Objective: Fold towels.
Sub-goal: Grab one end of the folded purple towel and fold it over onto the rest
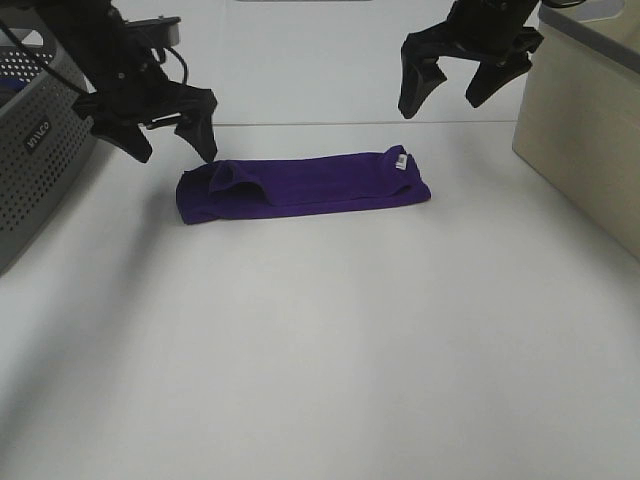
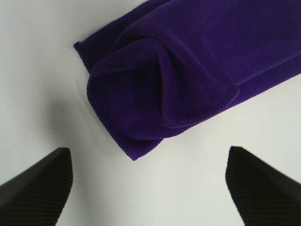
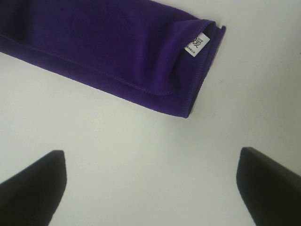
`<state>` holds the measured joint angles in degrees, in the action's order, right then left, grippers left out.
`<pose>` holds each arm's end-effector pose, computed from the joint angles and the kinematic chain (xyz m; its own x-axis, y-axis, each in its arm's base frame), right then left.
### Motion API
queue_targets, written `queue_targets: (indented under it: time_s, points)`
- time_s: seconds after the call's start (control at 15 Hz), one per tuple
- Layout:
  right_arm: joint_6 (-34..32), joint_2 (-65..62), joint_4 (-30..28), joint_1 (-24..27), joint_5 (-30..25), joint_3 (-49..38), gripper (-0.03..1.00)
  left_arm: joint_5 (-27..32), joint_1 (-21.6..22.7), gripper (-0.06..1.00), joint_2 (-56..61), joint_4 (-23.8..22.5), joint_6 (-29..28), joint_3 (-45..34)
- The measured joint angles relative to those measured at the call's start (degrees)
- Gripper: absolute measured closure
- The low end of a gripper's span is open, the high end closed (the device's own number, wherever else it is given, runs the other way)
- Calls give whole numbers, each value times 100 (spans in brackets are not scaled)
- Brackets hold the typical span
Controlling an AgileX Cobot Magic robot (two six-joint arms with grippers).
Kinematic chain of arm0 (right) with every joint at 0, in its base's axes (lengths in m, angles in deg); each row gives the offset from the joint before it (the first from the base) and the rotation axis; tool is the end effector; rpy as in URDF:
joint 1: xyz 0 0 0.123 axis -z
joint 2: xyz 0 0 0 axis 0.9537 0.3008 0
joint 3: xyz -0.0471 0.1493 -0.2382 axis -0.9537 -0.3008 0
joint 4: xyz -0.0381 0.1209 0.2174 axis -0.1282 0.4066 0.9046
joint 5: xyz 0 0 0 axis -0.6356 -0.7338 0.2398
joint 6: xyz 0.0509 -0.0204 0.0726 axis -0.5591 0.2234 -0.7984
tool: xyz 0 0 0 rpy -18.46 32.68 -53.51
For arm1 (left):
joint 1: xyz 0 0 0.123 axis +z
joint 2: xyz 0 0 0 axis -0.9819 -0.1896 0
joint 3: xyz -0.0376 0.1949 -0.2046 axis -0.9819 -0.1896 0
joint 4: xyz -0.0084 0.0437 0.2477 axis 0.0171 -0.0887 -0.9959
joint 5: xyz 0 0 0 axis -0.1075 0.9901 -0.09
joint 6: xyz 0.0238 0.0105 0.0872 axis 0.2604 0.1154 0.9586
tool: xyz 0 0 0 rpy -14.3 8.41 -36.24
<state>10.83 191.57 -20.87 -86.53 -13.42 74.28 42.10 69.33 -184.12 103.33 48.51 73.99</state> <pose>0.4623 0.1358 0.2540 -0.8589 -0.3698 -0.3544 -0.4429 0.8837 0.1514 0.4766 -0.1061 0.1859 -0.9443 0.1300 -0.3022 0.2130 0.9417 -0.2605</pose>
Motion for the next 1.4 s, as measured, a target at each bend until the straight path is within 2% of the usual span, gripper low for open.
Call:
queue_targets:
  time_s: [0.13, 0.2, 0.33, 0.53, 0.87, 1.07, 1.27, 1.4]
  points:
    - [-160, -109, 0, 0, -17, 0, 2, 149, 458, 13, -212, 985, 487, 17]
    - [-252, -155, 0, 0, -34, 0, 2, 178, 561, 13, -378, 1318, 688, 17]
    - [-304, -241, 0, 0, -40, 0, 2, 178, 625, 13, -682, 1593, 905, 17]
    - [-367, -390, 74, 0, -40, 0, 2, 109, 636, 13, -1031, 1690, 991, 40]
    - [-435, -435, 120, 0, -40, 0, 2, 11, 636, 14, -1398, 1919, 1129, 550]
    - [-435, -435, 120, 0, -40, 0, 2, -11, 441, 14, -1553, 1937, 1020, 791]
    - [-435, -435, 120, 0, -40, 0, 2, -6, 11, 14, -1839, 2057, 882, 1255]
    - [-435, -435, 120, 0, -40, 0, 2, -23, -109, 21, -1971, 2120, 722, 1450]
